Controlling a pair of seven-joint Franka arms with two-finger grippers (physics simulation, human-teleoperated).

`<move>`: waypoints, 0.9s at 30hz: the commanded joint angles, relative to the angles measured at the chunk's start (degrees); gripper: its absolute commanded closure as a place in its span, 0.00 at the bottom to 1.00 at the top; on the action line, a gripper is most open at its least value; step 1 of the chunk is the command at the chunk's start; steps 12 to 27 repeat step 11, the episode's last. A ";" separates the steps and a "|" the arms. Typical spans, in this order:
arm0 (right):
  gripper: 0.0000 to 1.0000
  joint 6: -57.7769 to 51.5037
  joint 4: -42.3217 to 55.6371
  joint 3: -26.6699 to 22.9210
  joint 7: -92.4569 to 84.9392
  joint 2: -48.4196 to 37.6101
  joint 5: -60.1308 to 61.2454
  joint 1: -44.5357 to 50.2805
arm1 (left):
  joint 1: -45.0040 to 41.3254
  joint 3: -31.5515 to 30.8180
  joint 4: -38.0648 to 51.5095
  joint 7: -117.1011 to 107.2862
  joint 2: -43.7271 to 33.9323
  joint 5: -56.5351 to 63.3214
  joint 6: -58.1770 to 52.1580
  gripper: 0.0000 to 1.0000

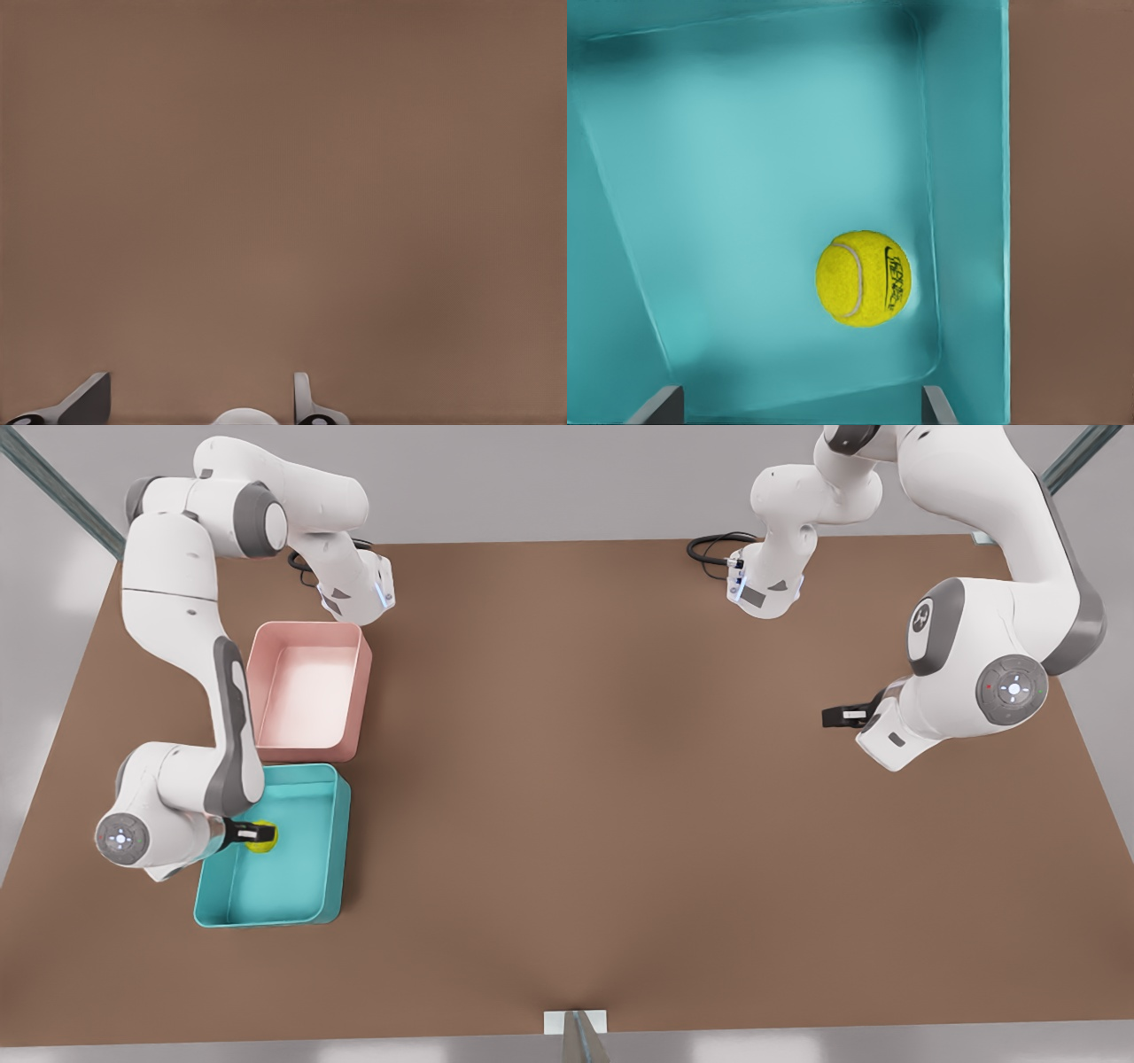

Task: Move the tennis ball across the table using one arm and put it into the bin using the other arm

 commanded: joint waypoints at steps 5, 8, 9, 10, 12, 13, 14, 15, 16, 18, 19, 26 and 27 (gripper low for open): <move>0.00 -29.41 18.67 0.24 1.95 -7.79 -3.69 3.11 | -0.04 -0.01 0.11 -0.51 -0.06 0.03 -0.11 0.00; 0.00 -30.99 8.74 5.25 3.71 -23.70 -2.90 0.04 | 0.04 -0.54 0.20 -1.22 -0.06 0.03 -0.20 0.00; 0.00 -30.73 6.54 7.79 3.89 -25.55 -2.81 -2.34 | 0.05 -0.54 0.11 -1.22 -0.06 0.03 -0.20 0.00; 0.00 -30.90 6.45 7.97 3.71 -25.82 -2.72 -2.60 | -0.04 -0.54 0.20 -1.22 -0.06 0.03 -0.20 0.00; 0.00 -30.90 5.49 8.24 3.89 -26.52 -2.81 -2.95 | -0.04 -0.62 0.20 -1.22 -0.06 0.03 -0.20 0.00; 0.00 -30.90 5.49 8.24 3.89 -26.52 -2.81 -2.95 | -0.04 -0.62 0.20 -1.22 -0.06 0.03 -0.20 0.00; 0.00 -30.90 5.49 8.24 3.89 -26.52 -2.81 -2.95 | -0.04 -0.62 0.20 -1.22 -0.06 0.03 -0.20 0.00; 0.00 -30.90 5.49 8.24 3.89 -26.52 -2.81 -2.95 | -0.04 -0.62 0.20 -1.22 -0.06 0.03 -0.20 0.00; 0.00 -30.90 5.49 8.24 3.89 -26.52 -2.81 -2.95 | -0.04 -0.62 0.20 -1.22 -0.06 0.03 -0.20 0.00; 0.00 -30.90 5.49 8.24 3.89 -26.52 -2.81 -2.95 | -0.04 -0.62 0.20 -1.22 -0.06 0.03 -0.20 0.00; 0.00 -30.90 5.49 8.24 3.89 -26.52 -2.81 -2.95 | -0.04 -0.62 0.20 -1.22 -0.06 0.03 -0.20 0.00; 0.00 -30.90 5.49 8.24 3.89 -26.52 -2.81 -2.95 | -0.04 -0.62 0.20 -1.22 -0.06 0.03 -0.20 0.00; 0.00 -30.90 5.49 8.24 3.89 -26.52 -2.81 -2.95 | -0.04 -0.62 0.20 -1.22 -0.06 0.03 -0.20 0.00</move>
